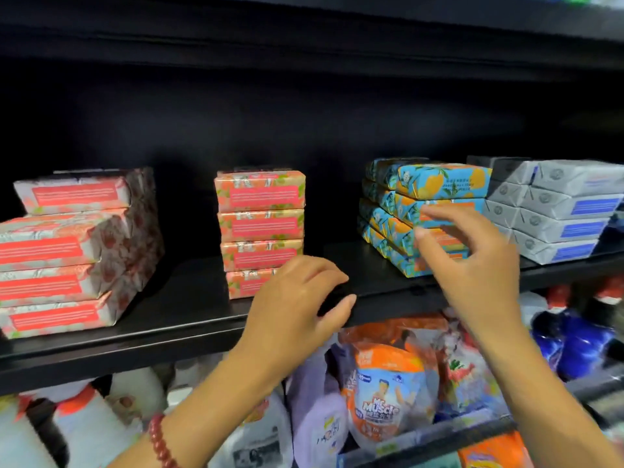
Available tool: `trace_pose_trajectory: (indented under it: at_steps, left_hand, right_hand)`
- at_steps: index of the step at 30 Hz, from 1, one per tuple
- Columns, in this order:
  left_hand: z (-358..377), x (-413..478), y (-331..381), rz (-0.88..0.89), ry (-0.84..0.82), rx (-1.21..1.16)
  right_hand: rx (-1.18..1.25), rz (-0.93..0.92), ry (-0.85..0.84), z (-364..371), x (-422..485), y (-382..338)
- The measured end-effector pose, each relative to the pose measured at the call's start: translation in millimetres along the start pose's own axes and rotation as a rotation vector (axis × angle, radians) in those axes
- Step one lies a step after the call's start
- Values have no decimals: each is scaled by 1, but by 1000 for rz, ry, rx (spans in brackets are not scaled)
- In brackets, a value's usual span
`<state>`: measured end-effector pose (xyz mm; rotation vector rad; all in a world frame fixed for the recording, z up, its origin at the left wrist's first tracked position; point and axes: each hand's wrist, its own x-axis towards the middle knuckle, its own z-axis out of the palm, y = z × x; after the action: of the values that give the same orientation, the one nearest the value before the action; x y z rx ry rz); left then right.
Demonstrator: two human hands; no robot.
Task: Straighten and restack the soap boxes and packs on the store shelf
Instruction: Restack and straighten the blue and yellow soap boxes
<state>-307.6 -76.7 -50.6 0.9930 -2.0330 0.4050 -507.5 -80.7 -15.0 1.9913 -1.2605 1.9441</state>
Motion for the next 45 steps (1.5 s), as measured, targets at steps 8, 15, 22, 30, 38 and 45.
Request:
trace_pose_trajectory:
  at_steps: [8, 15, 22, 30, 38, 45]
  left_hand:
    - [30, 11, 12, -8, -173, 167]
    - [48, 28, 27, -98, -151, 219]
    - [51, 26, 32, -272, -109, 172]
    - [26, 66, 50, -674, 313, -607]
    - [21, 78, 55, -797, 239, -1010]
    - [14, 62, 53, -501, 229, -841]
  right_hand:
    - [-369, -96, -214, -37, 76, 51]
    - [-283, -210, -458, -41, 101, 83]
    - [-195, -421, -337, -44, 95, 91]
    - [-106, -744, -117, -33, 59, 78]
    - [13, -696, -210, -20, 37, 67]
    - [305, -99, -506, -42, 50, 51]
